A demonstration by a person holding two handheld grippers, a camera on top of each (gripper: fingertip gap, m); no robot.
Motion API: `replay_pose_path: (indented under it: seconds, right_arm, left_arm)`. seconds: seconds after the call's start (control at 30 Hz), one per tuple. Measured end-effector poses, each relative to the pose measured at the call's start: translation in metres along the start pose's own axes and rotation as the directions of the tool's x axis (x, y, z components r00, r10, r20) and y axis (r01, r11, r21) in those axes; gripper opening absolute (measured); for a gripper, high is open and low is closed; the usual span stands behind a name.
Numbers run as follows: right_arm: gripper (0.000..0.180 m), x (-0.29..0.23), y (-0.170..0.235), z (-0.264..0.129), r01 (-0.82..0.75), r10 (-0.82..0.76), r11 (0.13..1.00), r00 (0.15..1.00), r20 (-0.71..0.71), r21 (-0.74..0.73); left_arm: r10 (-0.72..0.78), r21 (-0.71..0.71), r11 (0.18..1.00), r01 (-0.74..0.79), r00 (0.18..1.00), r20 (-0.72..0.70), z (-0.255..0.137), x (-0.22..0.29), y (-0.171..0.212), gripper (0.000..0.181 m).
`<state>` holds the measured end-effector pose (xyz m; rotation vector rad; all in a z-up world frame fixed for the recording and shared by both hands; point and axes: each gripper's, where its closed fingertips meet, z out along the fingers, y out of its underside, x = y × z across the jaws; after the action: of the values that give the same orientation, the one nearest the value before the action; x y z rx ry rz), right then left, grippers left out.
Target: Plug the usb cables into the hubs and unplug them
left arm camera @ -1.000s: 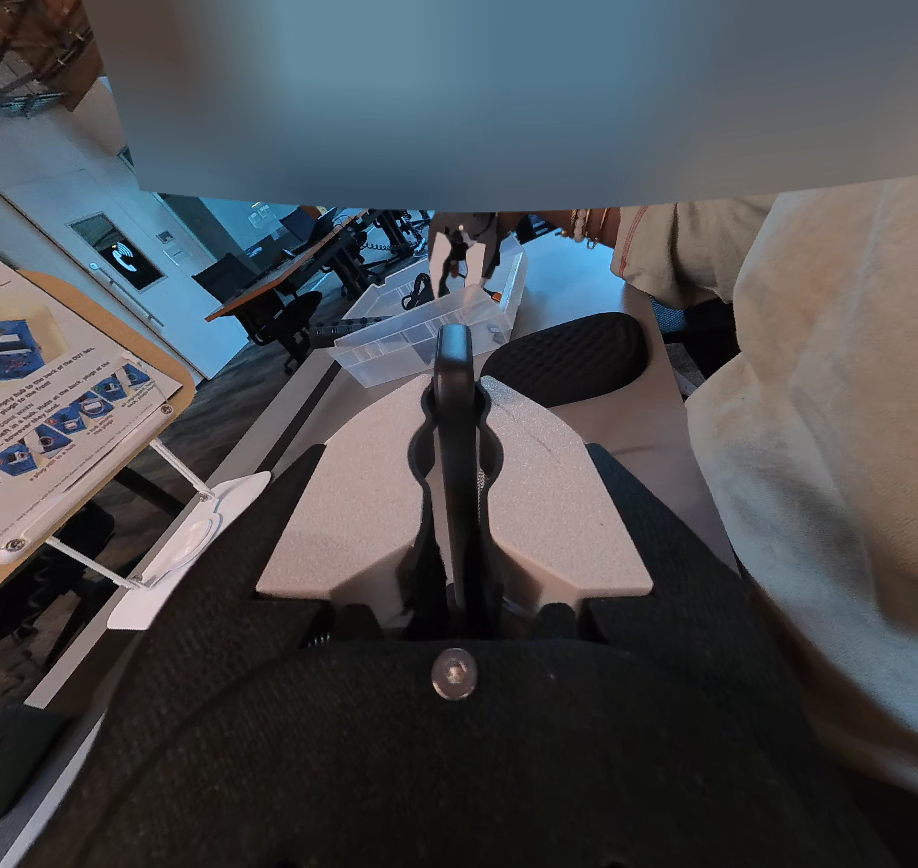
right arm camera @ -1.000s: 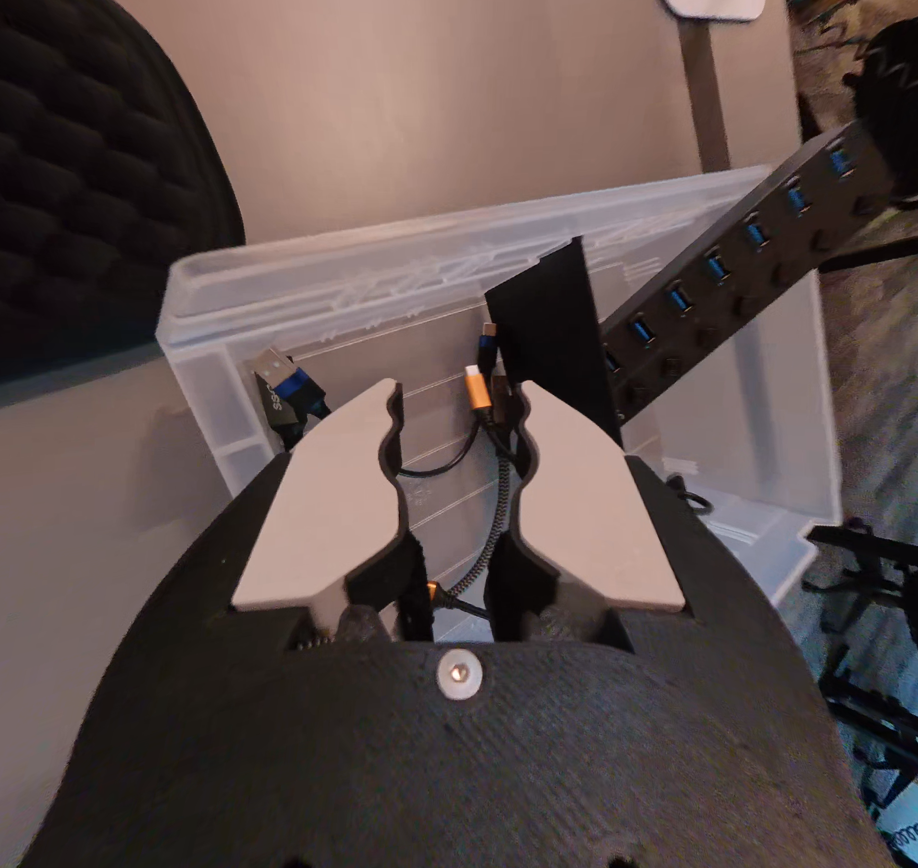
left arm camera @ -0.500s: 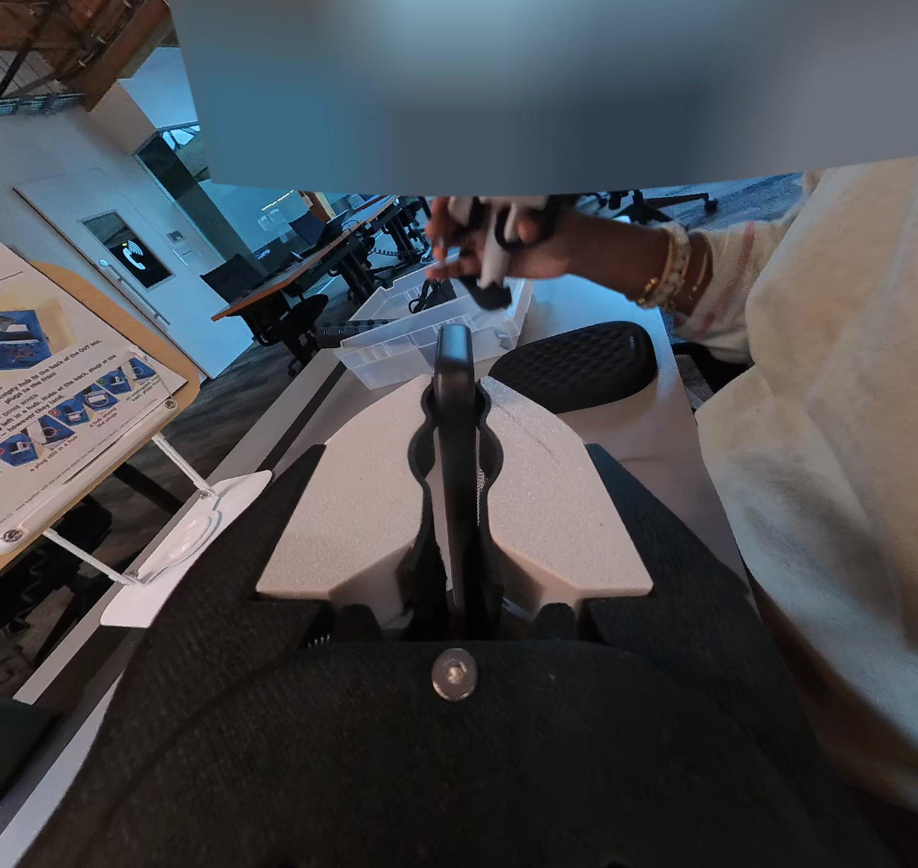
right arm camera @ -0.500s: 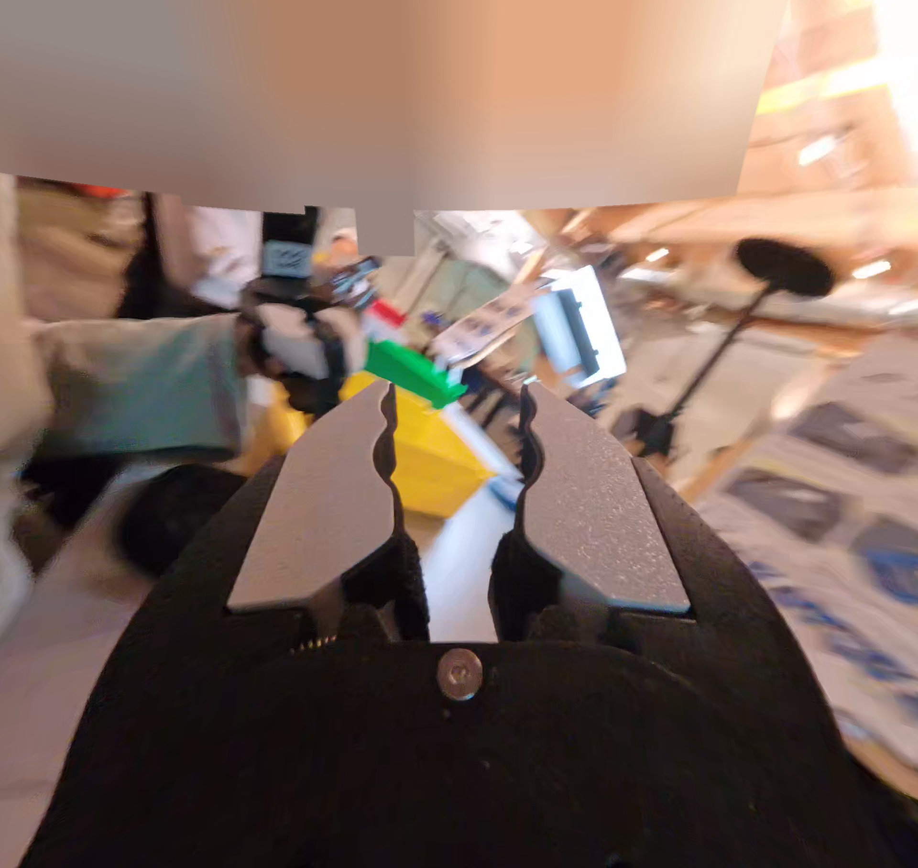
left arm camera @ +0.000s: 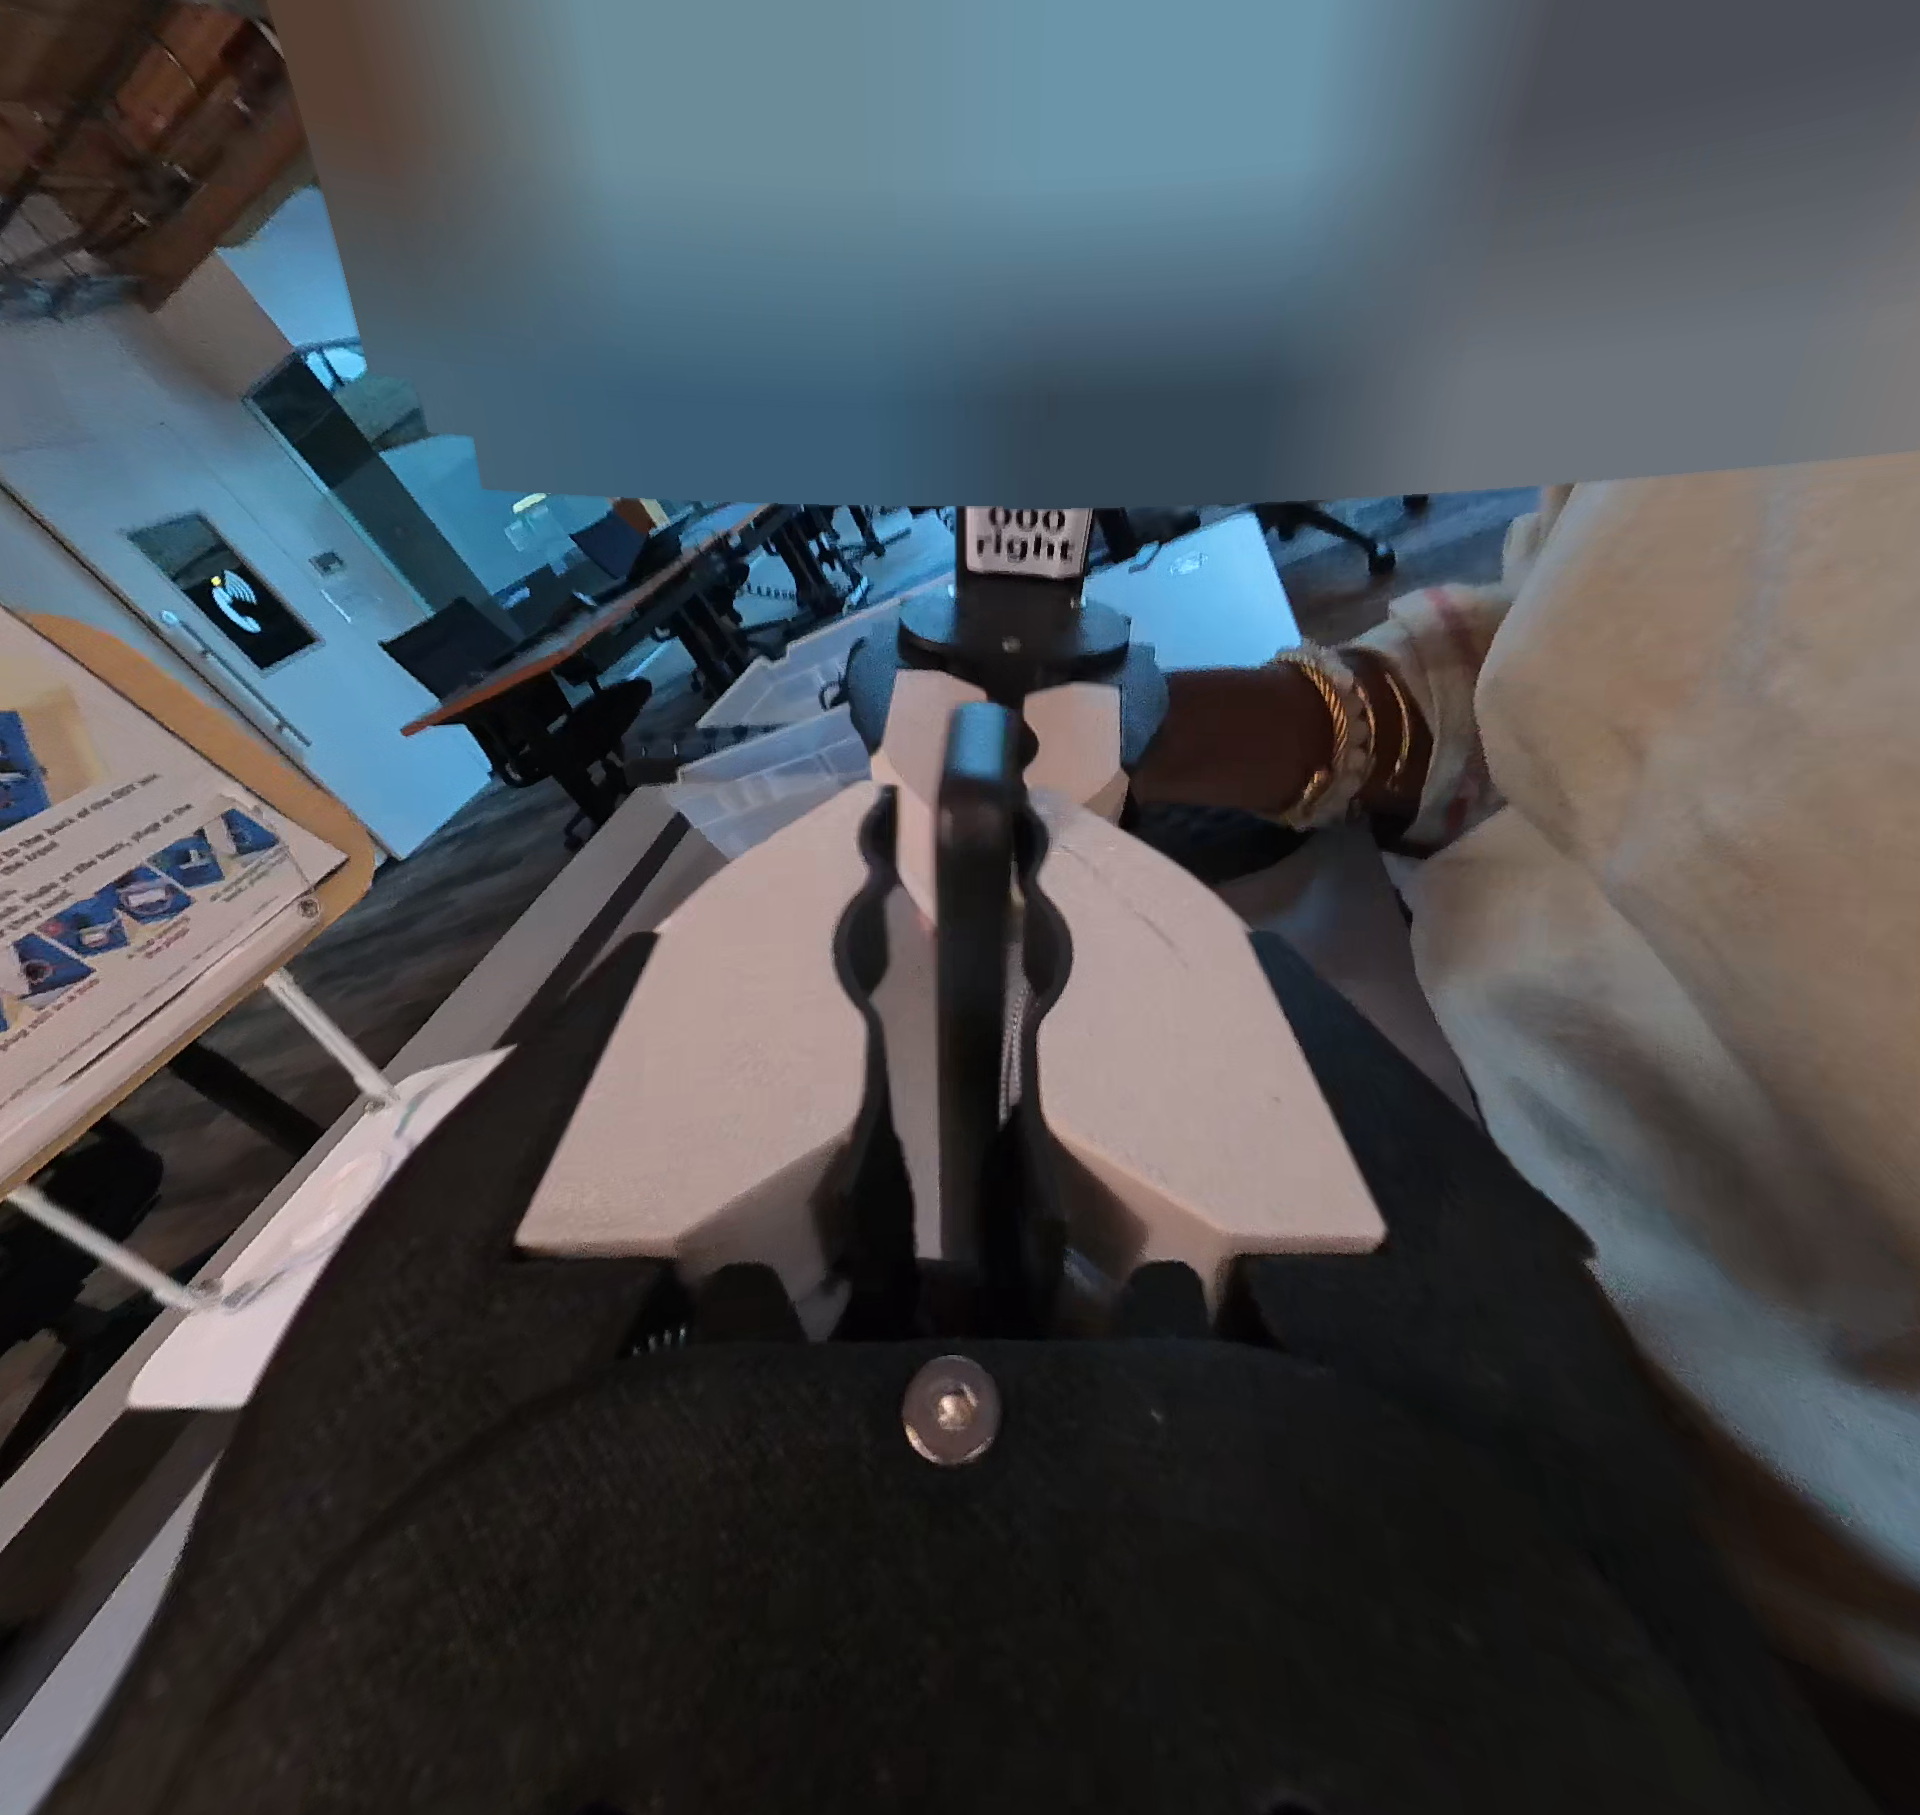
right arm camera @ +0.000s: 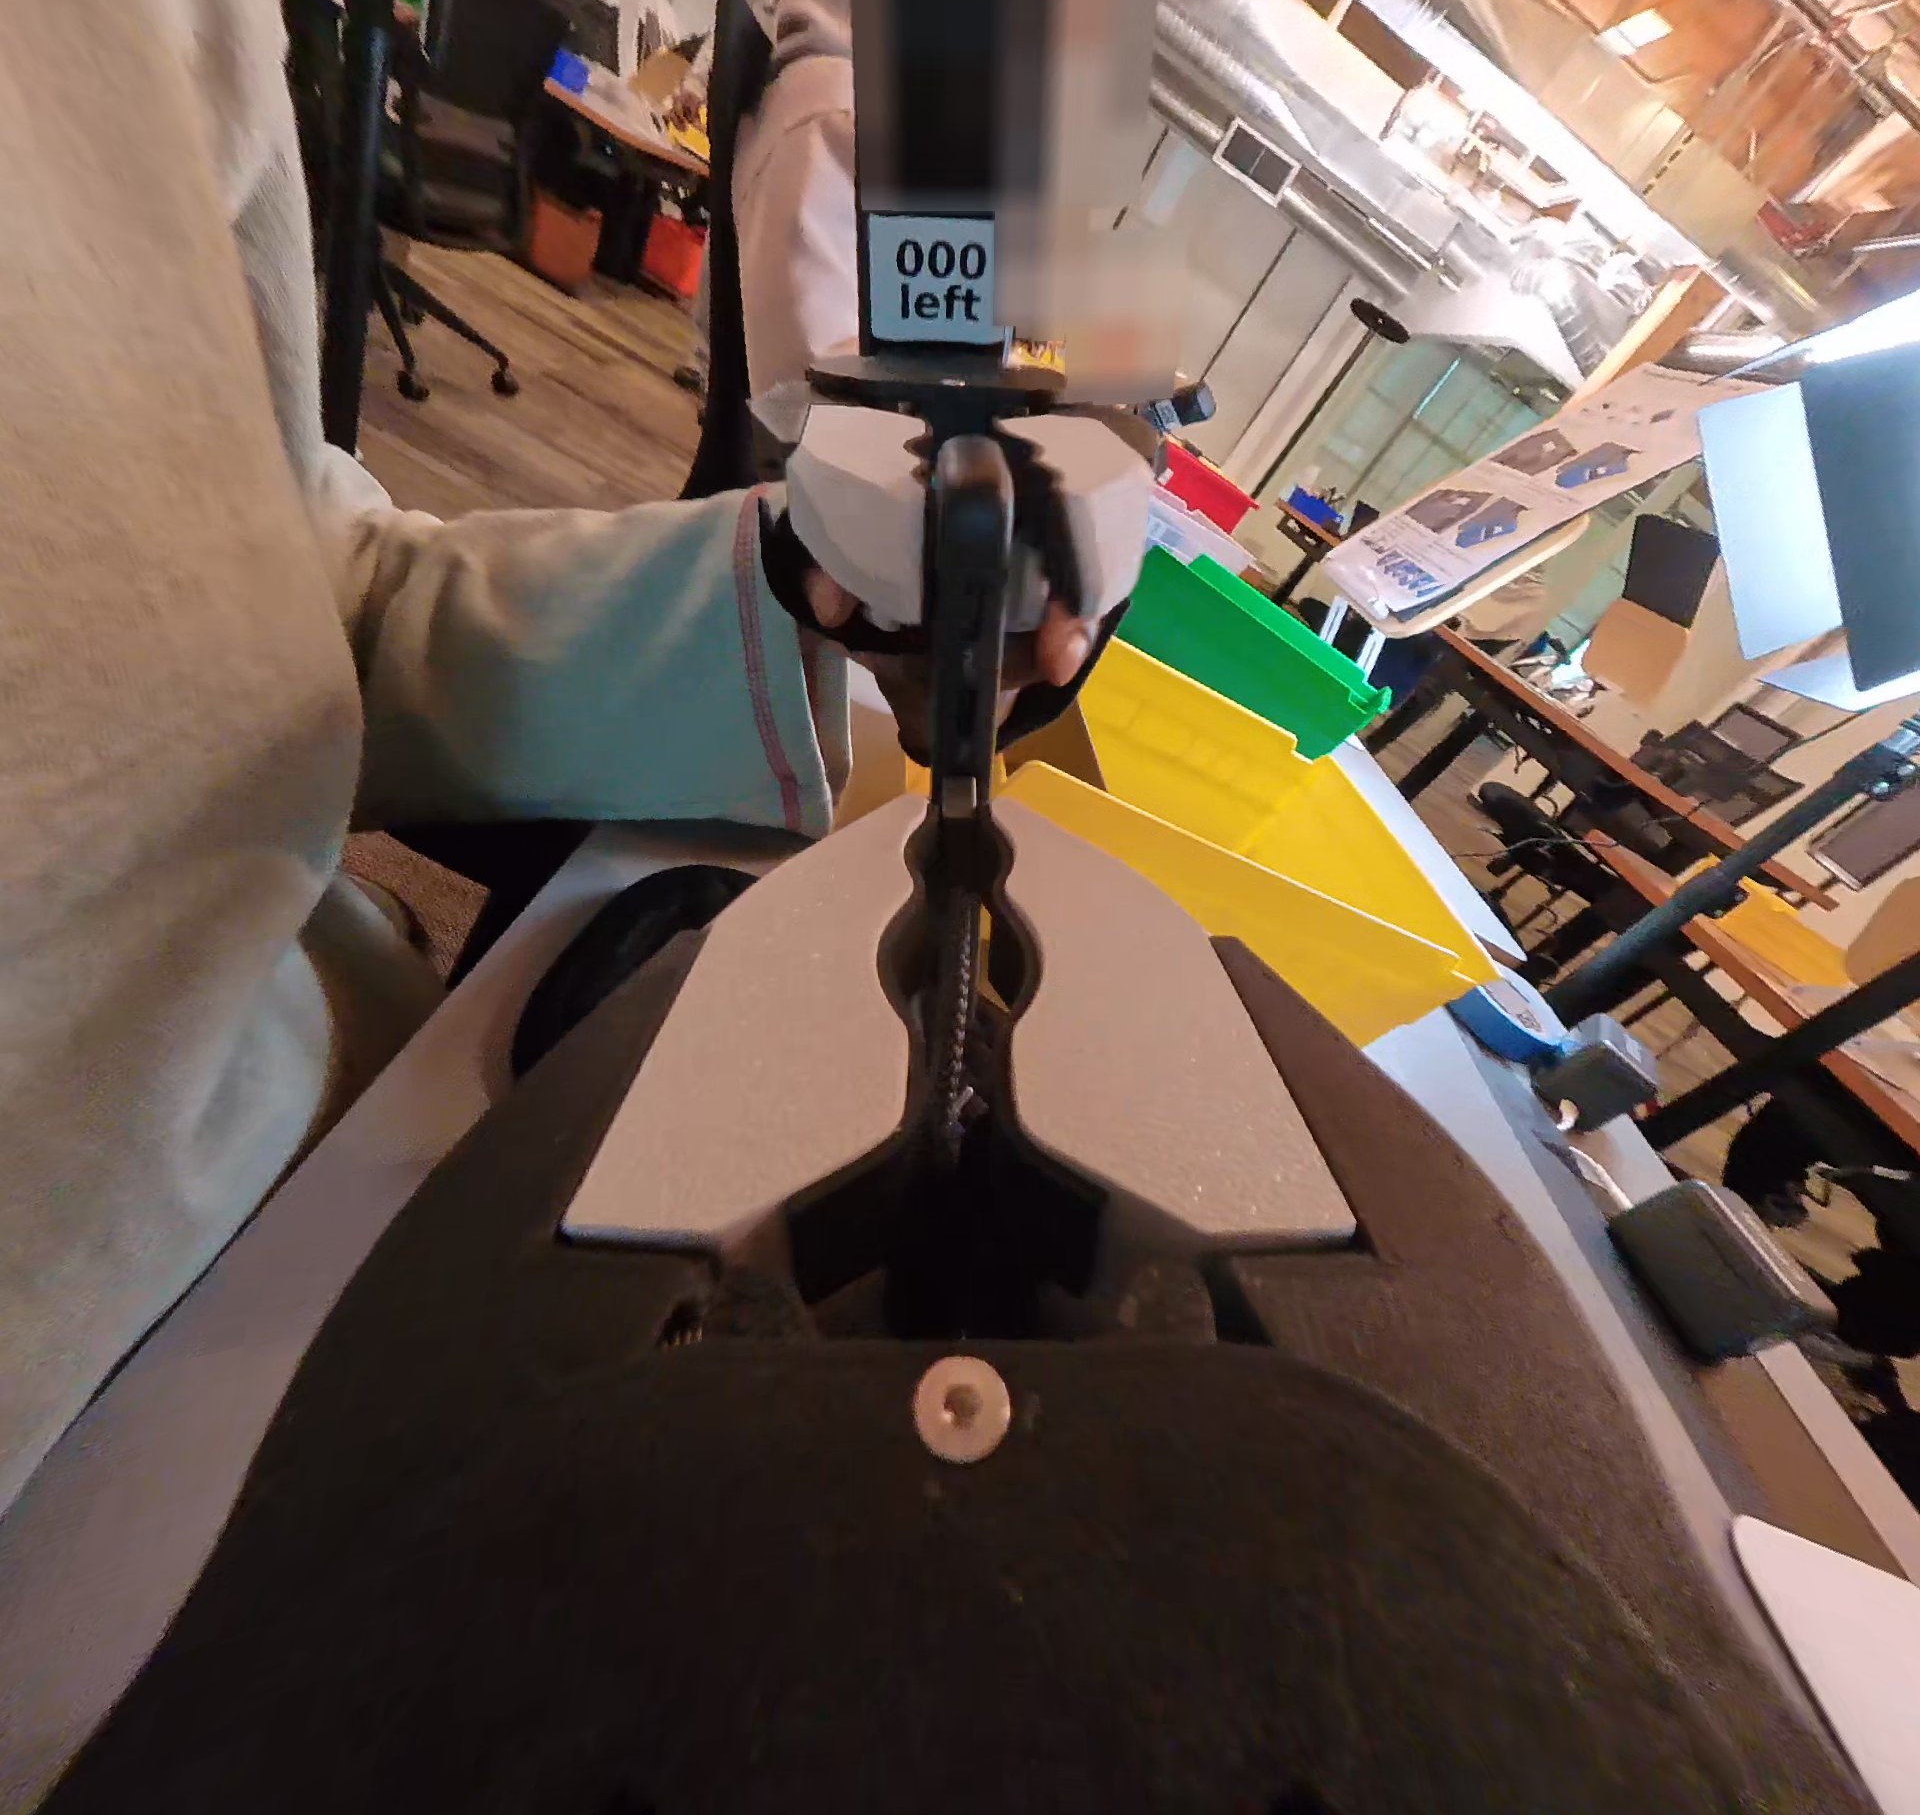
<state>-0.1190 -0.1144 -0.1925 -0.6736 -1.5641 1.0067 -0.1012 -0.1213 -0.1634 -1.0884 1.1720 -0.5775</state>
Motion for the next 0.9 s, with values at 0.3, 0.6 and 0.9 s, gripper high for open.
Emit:
replay_pose_path:
  seconds: [0.3, 0.6, 0.9]
  right_arm:
    - [0.006, 0.002, -0.012, -0.005, -0.033, 0.035, 0.995, 0.999, -0.019, 0.090]
    - [0.007, 0.005, -0.014, -0.018, 0.066, -0.065, 0.997, 0.996, -0.069, 0.025]
    - [0.006, 0.068, -0.091, -0.157, 0.252, -0.166, 0.959, 0.868, -0.468, 0.128]
  left_arm:
    - [0.021, -0.098, 0.995, -0.022, 1.000, -0.008, 0.012, 0.000, 0.030, 0.020]
    - [0.084, -0.152, 0.985, -0.088, 0.996, -0.030, -0.001, 0.003, 0.024, 0.012]
    - [0.081, 0.045, 0.995, -0.087, 0.990, 0.117, -0.047, -0.017, -0.023, 0.013]
